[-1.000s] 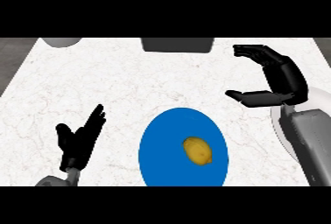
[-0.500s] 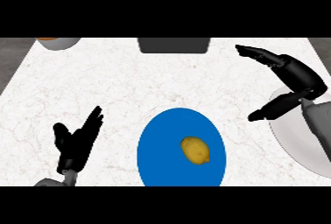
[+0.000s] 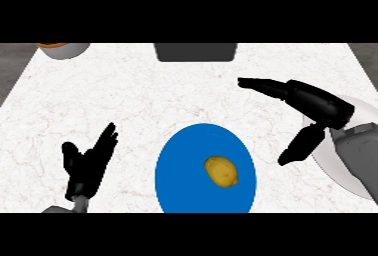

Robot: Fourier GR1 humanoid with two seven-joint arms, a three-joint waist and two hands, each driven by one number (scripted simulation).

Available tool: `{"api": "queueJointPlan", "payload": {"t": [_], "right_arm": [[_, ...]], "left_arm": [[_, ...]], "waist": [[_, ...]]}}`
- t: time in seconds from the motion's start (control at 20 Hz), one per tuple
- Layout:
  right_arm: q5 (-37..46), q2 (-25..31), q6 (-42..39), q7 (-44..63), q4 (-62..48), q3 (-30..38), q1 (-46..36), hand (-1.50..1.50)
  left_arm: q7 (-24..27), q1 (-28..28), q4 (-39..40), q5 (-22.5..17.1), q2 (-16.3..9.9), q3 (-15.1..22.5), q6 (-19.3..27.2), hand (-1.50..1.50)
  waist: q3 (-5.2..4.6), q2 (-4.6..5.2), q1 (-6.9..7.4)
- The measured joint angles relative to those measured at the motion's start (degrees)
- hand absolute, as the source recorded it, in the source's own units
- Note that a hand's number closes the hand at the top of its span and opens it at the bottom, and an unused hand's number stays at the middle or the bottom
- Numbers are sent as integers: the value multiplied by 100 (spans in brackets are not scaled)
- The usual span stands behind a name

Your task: Pick the lemon from the plate and place it in the plate

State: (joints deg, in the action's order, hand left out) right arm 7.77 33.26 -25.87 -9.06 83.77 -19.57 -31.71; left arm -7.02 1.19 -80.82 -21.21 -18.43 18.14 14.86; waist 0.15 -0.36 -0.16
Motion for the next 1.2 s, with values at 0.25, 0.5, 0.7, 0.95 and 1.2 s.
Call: {"api": "queueJointPlan", "payload": {"t": [0.25, 0.5, 0.7, 0.95, 1.2], "right_arm": [[424, -330, -25, 790, 750, -223, 272, -150], [1055, -666, 14, 1226, 1041, -488, 567, -150], [1318, -963, -159, 1519, 1203, -650, 820, -150], [1719, -1322, -270, 1588, 1280, -776, 1130, -150], [2228, -1443, -252, 1382, 1314, -818, 1435, -150]], "left_arm": [[-33, -36, -53, 91, 55, -90, -112, 0], [-38, -37, 11, 172, 138, -230, -213, 0], [-81, -55, -48, 345, 288, -236, -168, 0], [-170, 24, 31, 447, 378, -398, -321, 0], [-268, -72, -117, 603, 454, -481, -391, 0]], "waist": [[3, 3, 6], [4, 10, 21], [5, 12, 24], [9, 12, 26], [2, 17, 25]]}}
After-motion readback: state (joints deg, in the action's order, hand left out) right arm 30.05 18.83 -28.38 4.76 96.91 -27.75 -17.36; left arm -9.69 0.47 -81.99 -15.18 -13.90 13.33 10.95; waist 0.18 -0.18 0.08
